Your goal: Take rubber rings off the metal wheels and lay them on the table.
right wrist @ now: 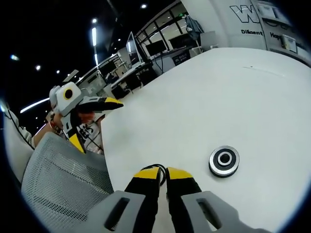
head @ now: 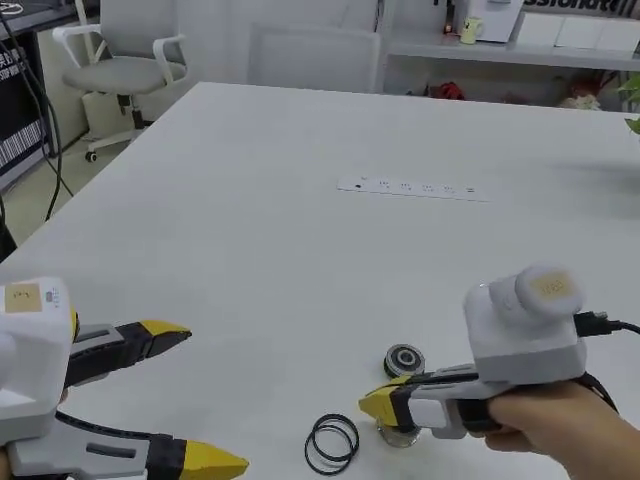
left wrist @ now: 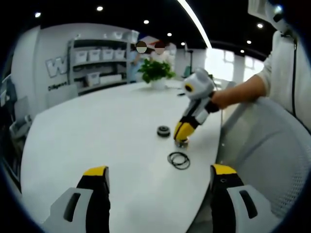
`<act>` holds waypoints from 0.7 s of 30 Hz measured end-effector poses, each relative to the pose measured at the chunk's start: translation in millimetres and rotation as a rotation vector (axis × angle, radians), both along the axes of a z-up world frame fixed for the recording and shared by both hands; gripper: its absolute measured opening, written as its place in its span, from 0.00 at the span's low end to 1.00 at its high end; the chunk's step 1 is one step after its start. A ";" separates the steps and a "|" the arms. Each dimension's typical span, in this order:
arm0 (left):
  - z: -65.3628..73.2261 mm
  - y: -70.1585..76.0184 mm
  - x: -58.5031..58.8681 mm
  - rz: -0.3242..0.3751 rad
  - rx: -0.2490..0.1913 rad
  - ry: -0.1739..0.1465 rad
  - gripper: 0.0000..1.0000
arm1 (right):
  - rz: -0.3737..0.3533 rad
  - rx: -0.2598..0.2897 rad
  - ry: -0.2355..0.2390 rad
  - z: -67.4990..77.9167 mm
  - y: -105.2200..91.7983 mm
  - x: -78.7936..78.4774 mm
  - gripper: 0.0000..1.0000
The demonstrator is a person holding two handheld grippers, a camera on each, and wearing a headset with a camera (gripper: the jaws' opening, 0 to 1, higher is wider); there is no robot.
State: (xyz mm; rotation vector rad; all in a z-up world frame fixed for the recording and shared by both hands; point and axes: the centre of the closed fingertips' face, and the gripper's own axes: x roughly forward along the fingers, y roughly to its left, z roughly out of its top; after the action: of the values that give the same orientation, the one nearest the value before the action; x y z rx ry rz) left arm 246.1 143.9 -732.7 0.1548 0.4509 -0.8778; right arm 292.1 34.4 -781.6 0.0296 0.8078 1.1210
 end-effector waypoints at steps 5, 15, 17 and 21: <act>6.3 -3.0 1.6 -0.008 -0.011 -0.005 0.87 | -0.036 0.017 -0.020 7.1 -5.2 10.9 0.02; 34.2 -19.9 14.8 -0.066 0.014 -0.063 0.86 | -0.123 0.030 -0.053 14.9 -20.9 32.3 0.02; 40.7 -24.7 18.3 -0.084 0.022 -0.081 0.86 | -0.134 0.027 -0.058 15.5 -23.5 34.2 0.02; 49.3 -33.4 25.0 -0.119 0.033 -0.100 0.85 | -0.153 0.018 -0.063 14.8 -28.0 37.2 0.02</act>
State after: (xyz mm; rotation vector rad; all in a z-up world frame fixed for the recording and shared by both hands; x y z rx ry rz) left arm 271.1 110.5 -683.4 0.2568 0.3654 -0.9752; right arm 329.3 6.4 -766.8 0.0697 0.7265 0.9800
